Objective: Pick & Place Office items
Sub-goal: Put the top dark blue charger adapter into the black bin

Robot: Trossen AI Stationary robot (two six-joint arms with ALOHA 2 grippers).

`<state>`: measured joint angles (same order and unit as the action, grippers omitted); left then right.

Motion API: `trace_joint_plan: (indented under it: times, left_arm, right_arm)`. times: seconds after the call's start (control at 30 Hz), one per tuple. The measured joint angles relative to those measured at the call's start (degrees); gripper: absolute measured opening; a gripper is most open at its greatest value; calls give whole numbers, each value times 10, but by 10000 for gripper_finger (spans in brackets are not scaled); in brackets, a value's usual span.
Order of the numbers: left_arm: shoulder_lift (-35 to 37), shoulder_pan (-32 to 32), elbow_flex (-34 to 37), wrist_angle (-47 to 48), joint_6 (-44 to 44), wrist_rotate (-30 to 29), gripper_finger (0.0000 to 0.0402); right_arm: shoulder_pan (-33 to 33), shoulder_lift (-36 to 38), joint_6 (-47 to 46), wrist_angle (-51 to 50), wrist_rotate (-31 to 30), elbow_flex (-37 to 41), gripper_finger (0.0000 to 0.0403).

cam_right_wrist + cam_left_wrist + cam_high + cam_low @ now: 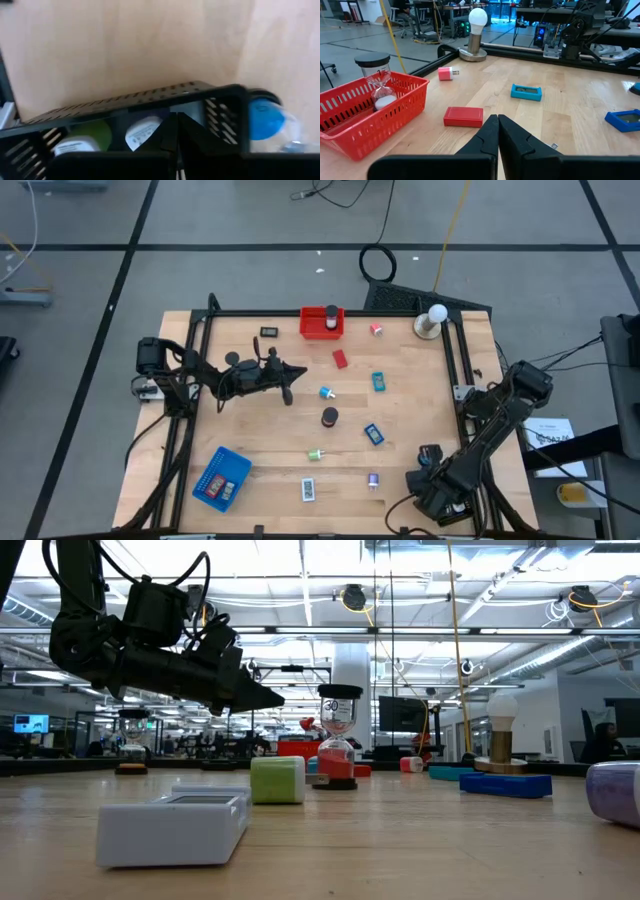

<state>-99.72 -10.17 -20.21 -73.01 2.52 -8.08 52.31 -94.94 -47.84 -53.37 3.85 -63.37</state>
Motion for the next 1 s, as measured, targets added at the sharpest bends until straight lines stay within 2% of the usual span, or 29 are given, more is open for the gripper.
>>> trace_joint_plan:
  times: [0.43, 0.8, 1.0]
  left_arm:
    - [0, 0, 0, 7, -3, 0, 5]
    - [0, 0, 0, 9, -3, 0, 5]
    - [0, 0, 0, 10, -4, 0, 5]
  right_arm:
    - [0, 10, -11, 17, 45, 0, 0]
    - [3, 43, -73, -51, 43, -1, 0]
    - [7, 43, -74, -6, 54, 16, 0]
